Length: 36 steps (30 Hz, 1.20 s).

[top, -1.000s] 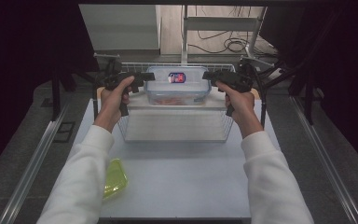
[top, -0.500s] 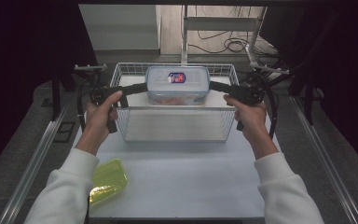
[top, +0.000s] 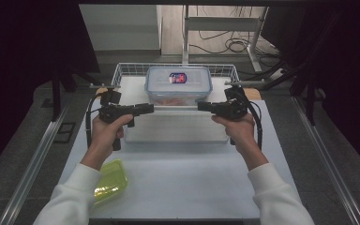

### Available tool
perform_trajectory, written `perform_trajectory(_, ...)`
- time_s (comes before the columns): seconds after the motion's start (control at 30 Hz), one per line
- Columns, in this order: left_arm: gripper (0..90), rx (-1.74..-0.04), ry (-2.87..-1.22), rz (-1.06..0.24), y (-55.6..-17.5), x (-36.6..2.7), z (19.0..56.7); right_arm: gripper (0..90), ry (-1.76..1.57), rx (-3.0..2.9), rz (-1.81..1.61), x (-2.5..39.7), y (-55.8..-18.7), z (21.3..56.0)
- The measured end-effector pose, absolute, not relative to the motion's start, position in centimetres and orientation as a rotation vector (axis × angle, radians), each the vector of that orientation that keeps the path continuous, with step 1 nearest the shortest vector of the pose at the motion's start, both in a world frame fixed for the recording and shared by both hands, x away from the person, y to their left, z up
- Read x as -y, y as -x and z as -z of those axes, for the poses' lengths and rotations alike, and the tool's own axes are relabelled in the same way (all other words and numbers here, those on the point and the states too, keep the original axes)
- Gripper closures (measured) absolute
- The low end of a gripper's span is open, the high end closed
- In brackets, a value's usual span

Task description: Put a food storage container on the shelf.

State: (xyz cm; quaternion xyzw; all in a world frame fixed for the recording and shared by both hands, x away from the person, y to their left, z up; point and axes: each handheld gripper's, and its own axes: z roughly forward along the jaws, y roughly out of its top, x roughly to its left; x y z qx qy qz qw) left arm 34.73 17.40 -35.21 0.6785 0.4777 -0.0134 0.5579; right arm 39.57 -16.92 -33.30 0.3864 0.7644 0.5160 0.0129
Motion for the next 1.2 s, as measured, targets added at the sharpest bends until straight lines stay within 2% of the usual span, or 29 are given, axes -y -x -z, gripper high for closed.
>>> perform_trajectory(0.37, 58.5, -1.066, -1.662, 0.049, -31.6, -16.7, 37.3, 89.0, -1.159, -2.422, -1.634, 16.2, -38.1, 35.1)
perform_trajectory(0.77, 45.4, -1.033, -1.721, 0.056, -26.8, -16.7, 40.3, 88.6, -1.091, -2.487, -1.640, 18.5, -33.6, 38.9)
perform_trajectory(0.97, 40.8, -1.035, -1.747, 0.055, -24.9, -16.4, 41.9, 82.3, -1.043, -2.539, -1.614, 19.1, -31.6, 40.3)
perform_trajectory(1.0, 39.6, -1.035, -1.753, 0.055, -24.6, -16.3, 42.1, 79.8, -1.033, -2.551, -1.600, 19.1, -31.3, 40.6)
perform_trajectory(1.03, 36.8, -1.037, -1.764, 0.055, -24.1, -16.1, 42.5, 73.1, -1.012, -2.566, -1.555, 19.2, -30.5, 41.1)
perform_trajectory(1.1, 36.0, -1.036, -1.770, 0.064, -23.4, -15.7, 43.1, 70.5, -1.008, -2.569, -1.544, 19.2, -30.2, 41.4)
perform_trajectory(1.13, 34.4, -1.036, -1.788, 0.071, -22.8, -15.2, 43.7, 62.7, -1.005, -2.572, -1.519, 19.4, -29.5, 42.0)
perform_trajectory(1.17, 33.6, -1.036, -1.788, 0.071, -22.8, -15.2, 43.7, 62.7, -1.005, -2.572, -1.519, 19.4, -29.5, 42.0)
perform_trajectory(1.2, 32.8, -1.029, -1.815, 0.082, -22.0, -14.7, 44.4, 58.3, -1.009, -2.569, -1.528, 19.7, -28.9, 42.7)
